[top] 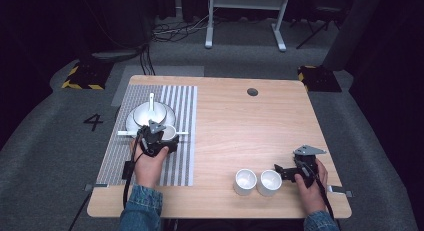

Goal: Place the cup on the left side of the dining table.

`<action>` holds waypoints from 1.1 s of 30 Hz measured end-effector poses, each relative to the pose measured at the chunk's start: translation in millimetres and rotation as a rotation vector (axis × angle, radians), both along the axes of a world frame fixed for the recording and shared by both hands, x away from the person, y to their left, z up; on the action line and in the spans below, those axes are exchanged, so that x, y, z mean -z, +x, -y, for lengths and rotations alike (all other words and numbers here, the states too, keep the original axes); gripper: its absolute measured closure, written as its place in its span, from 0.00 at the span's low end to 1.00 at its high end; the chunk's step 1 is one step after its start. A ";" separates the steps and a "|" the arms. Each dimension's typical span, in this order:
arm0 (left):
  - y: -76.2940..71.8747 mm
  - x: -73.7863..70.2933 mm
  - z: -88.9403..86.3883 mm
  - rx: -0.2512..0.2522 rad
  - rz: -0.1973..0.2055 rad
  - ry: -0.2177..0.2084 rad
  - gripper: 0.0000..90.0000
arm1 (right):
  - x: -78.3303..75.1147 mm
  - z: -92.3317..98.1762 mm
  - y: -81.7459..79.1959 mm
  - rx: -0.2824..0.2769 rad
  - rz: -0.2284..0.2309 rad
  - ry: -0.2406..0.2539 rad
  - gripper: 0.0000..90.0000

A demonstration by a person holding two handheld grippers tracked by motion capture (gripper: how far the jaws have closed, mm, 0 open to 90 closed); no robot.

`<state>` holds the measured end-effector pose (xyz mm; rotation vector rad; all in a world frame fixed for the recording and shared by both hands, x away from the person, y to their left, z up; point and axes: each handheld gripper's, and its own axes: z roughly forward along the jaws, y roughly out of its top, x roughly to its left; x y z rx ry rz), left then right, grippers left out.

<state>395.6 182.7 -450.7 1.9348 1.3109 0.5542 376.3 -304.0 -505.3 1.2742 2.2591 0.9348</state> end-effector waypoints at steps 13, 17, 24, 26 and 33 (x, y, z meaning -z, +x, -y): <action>4.4 13.2 1.5 -0.013 -0.061 0.000 0.29 | 0.0 0.0 0.3 0.000 0.000 0.000 0.00; 5.2 18.8 3.3 -0.028 -0.059 0.003 0.29 | 0.0 -0.1 0.4 0.000 0.000 0.000 0.00; 5.2 21.1 5.0 -0.019 -0.059 0.015 0.29 | 0.0 -0.1 0.4 0.000 0.000 0.000 0.00; 4.8 21.0 5.6 -0.021 -0.057 0.016 0.29 | 0.0 -0.1 0.4 0.000 0.000 0.000 0.00; 3.2 21.1 7.3 -0.014 -0.052 0.039 0.29 | 0.0 -0.1 0.3 0.000 -0.001 0.001 0.00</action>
